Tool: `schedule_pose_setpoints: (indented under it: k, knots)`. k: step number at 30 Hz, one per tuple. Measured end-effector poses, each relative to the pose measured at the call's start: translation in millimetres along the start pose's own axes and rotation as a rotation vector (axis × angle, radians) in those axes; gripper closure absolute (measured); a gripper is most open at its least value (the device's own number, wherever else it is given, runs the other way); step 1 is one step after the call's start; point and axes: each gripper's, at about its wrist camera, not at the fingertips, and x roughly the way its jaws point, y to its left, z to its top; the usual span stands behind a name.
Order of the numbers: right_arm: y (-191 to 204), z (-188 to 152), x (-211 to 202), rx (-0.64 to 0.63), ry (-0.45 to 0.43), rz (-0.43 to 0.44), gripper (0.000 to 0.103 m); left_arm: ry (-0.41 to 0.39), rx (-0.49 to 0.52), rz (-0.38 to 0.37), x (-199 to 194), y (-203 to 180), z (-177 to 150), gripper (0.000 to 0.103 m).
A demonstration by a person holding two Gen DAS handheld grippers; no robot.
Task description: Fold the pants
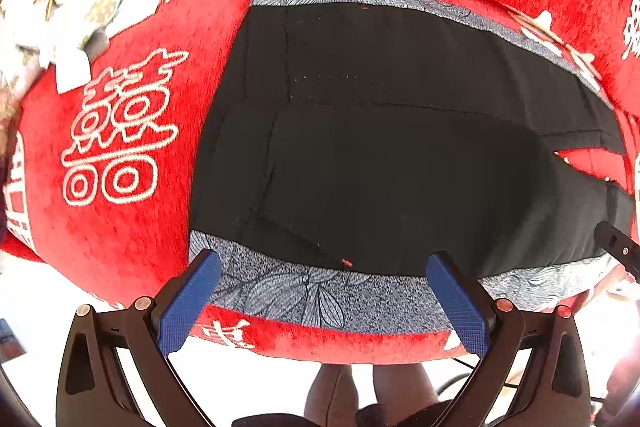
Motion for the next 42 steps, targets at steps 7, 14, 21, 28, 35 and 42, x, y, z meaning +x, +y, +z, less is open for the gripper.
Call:
schedule_pose_setpoints:
  k: [7, 14, 21, 28, 35, 42]
  knots:
    - [-24, -28, 13, 0.171, 0.073, 0.446, 0.010, 0.035, -0.105, -0.247, 8, 52, -27, 0.000]
    - [-54, -88, 80, 0.363, 0.268, 0.680, 0.042, 0.107, -0.278, -0.351, 54, 110, -57, 0.000]
    - [-61, -103, 112, 0.418, 0.262, 0.785, 0.042, 0.130, -0.302, -0.427, 91, 100, -52, 0.000]
    - [-71, -92, 112, 0.431, 0.177, 0.865, 0.042, 0.105, -0.269, -0.450, 92, 69, -33, 0.007]
    - [-85, -95, 98, 0.525, 0.143, 0.818, 0.094, 0.108, -0.295, -0.451, 79, 83, -21, 0.068]
    - [-72, -22, 35, 0.332, 0.033, 0.843, 0.094, -0.061, -0.216, -0.486, 11, 66, 29, 0.068]
